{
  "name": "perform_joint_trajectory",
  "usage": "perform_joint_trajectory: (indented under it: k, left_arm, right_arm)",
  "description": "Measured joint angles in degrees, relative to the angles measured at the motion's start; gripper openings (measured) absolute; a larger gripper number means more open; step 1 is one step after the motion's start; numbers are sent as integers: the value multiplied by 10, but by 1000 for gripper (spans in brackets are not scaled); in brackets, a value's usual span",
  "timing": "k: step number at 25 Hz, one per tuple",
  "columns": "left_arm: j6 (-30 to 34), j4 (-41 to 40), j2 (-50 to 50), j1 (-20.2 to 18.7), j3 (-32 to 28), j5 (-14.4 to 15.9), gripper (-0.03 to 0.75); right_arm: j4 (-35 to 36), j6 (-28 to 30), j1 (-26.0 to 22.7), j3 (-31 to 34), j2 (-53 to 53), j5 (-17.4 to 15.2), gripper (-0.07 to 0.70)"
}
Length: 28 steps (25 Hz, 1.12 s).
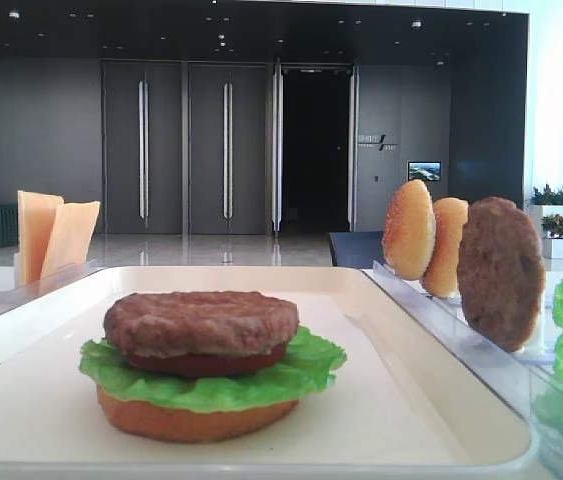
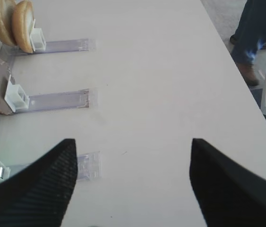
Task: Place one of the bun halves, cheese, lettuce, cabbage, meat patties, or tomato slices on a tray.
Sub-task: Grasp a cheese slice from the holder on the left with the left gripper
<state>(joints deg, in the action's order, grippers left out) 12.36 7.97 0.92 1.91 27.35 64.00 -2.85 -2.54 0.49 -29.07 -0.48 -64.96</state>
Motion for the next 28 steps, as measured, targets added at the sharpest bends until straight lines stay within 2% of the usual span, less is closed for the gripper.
perform_joint_trajectory:
  k: [28]
  left_arm:
    - [0,0,0,0,0,0,408]
  right_arm:
    - [0,0,0,0,0,0,479]
